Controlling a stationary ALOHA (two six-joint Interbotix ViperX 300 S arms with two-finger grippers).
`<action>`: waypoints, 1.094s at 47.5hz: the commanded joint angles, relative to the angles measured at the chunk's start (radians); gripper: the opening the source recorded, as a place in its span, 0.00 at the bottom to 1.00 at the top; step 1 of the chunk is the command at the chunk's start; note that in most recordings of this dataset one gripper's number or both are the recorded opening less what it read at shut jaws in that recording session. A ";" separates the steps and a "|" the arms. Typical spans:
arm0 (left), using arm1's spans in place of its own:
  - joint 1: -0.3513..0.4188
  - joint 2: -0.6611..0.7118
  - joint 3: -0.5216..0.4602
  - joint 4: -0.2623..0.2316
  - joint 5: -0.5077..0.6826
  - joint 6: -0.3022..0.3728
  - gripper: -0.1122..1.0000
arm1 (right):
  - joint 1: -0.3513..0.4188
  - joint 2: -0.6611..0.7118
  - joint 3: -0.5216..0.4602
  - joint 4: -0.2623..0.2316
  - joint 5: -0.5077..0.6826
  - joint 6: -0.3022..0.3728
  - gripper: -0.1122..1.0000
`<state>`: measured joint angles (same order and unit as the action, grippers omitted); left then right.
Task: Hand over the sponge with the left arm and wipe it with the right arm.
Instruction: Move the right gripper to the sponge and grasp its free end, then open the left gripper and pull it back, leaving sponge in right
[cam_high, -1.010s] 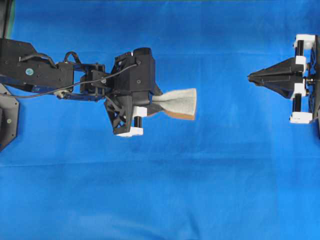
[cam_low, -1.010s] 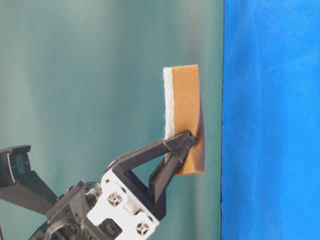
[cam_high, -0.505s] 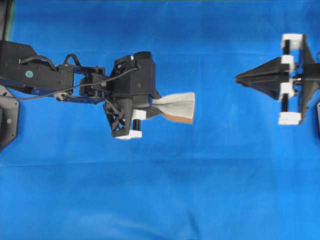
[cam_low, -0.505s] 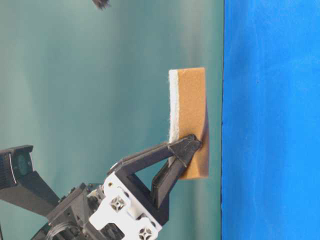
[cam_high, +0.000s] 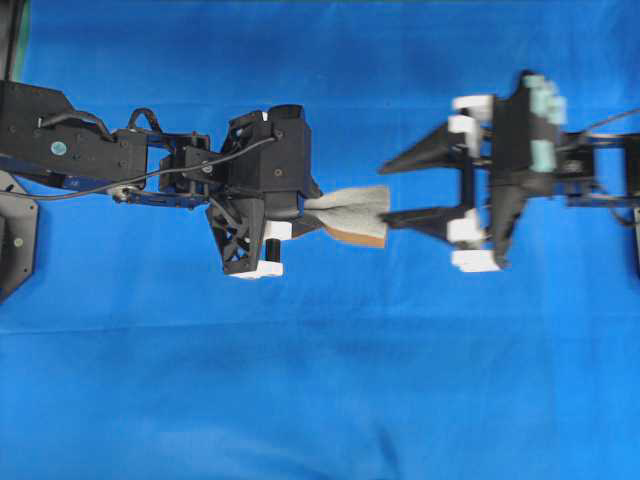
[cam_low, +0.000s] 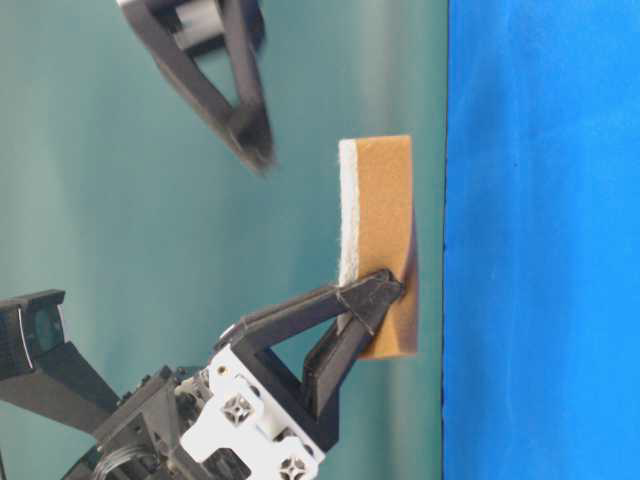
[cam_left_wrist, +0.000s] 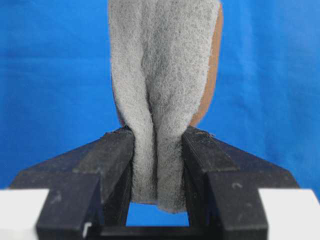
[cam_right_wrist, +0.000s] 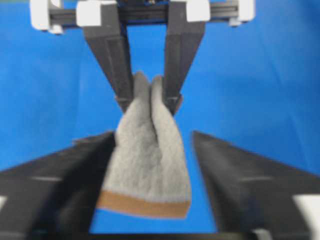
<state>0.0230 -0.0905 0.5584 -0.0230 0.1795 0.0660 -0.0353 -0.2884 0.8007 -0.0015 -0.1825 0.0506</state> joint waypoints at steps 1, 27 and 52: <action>-0.002 -0.020 -0.020 0.002 -0.005 0.002 0.30 | 0.002 0.035 -0.064 0.000 0.023 -0.003 0.76; 0.002 -0.017 -0.020 0.003 -0.005 0.028 0.30 | 0.014 0.183 -0.146 0.006 0.097 0.021 0.76; -0.005 -0.017 -0.020 0.003 -0.005 0.046 0.26 | 0.015 0.184 -0.144 -0.008 0.080 0.012 0.44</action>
<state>0.0215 -0.0905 0.5584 -0.0215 0.1795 0.1104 -0.0230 -0.0951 0.6765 -0.0061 -0.0951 0.0644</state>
